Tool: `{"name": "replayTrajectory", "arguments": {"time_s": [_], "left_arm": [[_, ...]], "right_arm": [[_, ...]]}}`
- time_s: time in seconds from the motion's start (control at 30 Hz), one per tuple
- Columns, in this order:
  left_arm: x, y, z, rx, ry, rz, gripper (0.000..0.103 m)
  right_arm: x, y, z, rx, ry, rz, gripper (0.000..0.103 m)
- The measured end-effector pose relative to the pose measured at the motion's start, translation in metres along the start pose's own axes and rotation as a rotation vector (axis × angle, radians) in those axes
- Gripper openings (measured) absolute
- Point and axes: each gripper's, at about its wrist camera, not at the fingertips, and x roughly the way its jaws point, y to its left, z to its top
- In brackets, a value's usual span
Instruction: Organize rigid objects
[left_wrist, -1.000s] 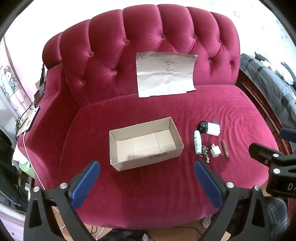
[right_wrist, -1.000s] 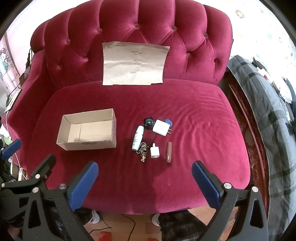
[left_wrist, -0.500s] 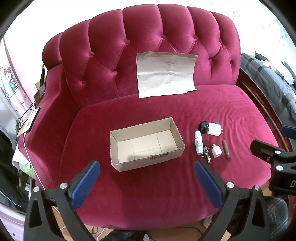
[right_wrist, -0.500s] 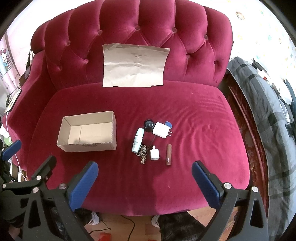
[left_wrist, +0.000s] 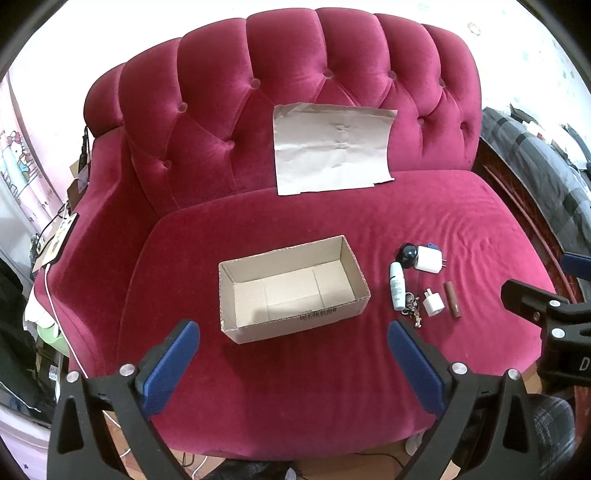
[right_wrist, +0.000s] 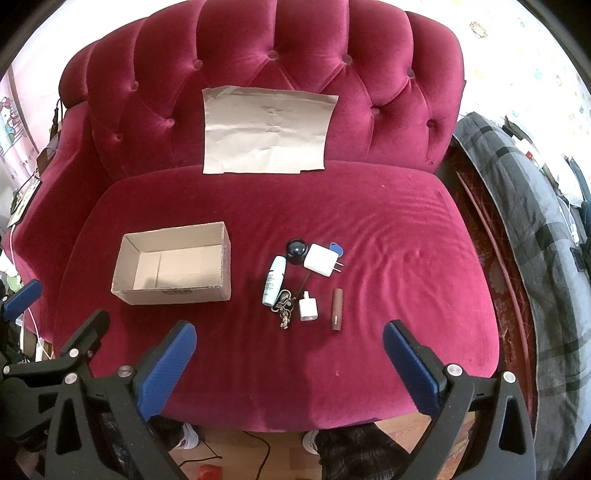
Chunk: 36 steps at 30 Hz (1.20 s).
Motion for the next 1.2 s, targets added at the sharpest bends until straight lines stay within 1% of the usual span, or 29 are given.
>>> {"name": "replayTrajectory", "arguments": {"time_s": [0.33,0.57,0.8,0.97,1.2], "left_arm": [[0.001,-0.001,0.000,-0.001,-0.001,-0.001,0.103],[0.013,0.007,0.009,-0.012,-0.005,-0.011,0.103],[0.052,0.031,0.017,-0.023,0.006,0.027,0.103],[0.092,0.056,0.017,-0.049,0.041,0.070,0.103],[0.135,0.083,0.014,-0.079,0.085,0.108,0.103]], "right_arm": [[0.004,-0.002,0.000,0.003,-0.002,-0.004,0.103],[0.018,-0.006,0.002,0.008,0.004,-0.012,0.103],[0.041,-0.018,0.010,0.020,0.007,-0.043,0.103],[0.063,-0.029,0.015,0.031,0.007,-0.061,0.103],[0.107,-0.038,0.021,0.026,0.035,-0.081,0.103]]}}
